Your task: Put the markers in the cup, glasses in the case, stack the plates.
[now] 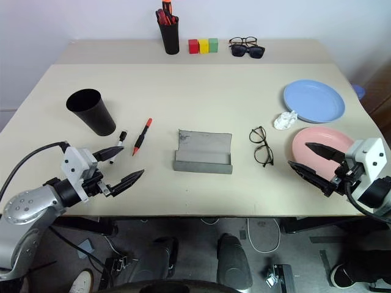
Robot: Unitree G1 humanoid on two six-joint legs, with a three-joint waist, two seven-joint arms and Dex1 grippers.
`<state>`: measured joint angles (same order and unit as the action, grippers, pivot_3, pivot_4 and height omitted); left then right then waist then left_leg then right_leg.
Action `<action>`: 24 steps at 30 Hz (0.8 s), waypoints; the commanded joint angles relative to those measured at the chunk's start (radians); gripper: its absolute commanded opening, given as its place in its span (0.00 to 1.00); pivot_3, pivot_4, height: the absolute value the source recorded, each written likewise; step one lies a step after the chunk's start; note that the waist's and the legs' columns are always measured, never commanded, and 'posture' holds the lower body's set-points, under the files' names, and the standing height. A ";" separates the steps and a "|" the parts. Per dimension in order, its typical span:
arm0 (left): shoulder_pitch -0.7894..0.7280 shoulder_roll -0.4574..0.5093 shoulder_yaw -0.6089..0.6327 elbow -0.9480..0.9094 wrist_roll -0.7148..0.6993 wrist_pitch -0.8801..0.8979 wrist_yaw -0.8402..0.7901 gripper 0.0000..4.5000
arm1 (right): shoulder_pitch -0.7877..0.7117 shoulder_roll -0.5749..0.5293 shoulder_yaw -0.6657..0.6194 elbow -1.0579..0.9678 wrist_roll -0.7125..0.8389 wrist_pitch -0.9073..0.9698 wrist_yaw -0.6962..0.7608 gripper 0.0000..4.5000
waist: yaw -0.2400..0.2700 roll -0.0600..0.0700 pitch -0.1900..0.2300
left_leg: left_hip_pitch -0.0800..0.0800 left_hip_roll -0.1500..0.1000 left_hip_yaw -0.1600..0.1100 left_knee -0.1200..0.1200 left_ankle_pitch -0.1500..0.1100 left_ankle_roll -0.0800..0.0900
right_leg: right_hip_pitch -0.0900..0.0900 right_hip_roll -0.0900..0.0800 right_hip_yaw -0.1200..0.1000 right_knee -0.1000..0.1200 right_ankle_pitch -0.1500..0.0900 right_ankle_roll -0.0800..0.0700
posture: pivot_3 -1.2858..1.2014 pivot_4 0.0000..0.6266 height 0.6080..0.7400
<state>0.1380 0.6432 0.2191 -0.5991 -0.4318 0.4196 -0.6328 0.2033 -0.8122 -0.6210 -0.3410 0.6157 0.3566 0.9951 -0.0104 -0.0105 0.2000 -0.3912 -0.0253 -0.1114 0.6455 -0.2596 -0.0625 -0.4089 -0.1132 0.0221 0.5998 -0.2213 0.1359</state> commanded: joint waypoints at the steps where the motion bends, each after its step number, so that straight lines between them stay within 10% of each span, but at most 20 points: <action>1: -0.105 -0.039 0.013 -0.024 0.012 0.189 0.190 1.00 | -0.064 -0.001 0.041 -0.042 0.045 -0.026 0.026 0.71 | 0.000 0.000 0.000 | 0.000 0.000 0.000 0.000 0.000 0.000 | 0.001 0.000 0.000 0.000 0.000 0.000 | 0.52 0.24 1.00; 10: -0.470 -0.102 -0.120 0.119 0.061 0.769 0.447 1.00 | -0.292 0.013 0.285 0.039 -0.005 -0.097 0.112 0.71 | -0.003 0.000 0.000 | 0.002 0.000 -0.001 0.003 0.000 0.000 | 0.002 0.001 -0.001 0.004 0.001 0.002 | 0.52 0.24 1.00; 24: -0.772 -0.367 -0.055 0.345 0.145 0.992 0.625 1.00 | -0.301 0.041 0.338 0.055 -0.024 -0.145 0.107 0.71 | -0.002 -0.001 0.001 | 0.001 -0.001 -0.003 0.002 0.001 -0.001 | 0.001 0.001 -0.001 0.004 0.004 0.004 | 0.52 0.24 1.00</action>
<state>-0.5886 0.2803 0.1295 -0.2682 -0.3069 1.3990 -0.0251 -0.1033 -0.7747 -0.2595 -0.2614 0.5826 0.2315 1.1044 -0.0127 -0.0120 0.2007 -0.3905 -0.0266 -0.1139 0.6472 -0.2587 -0.0635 -0.4083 -0.1123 0.0213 0.6037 -0.2168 0.1399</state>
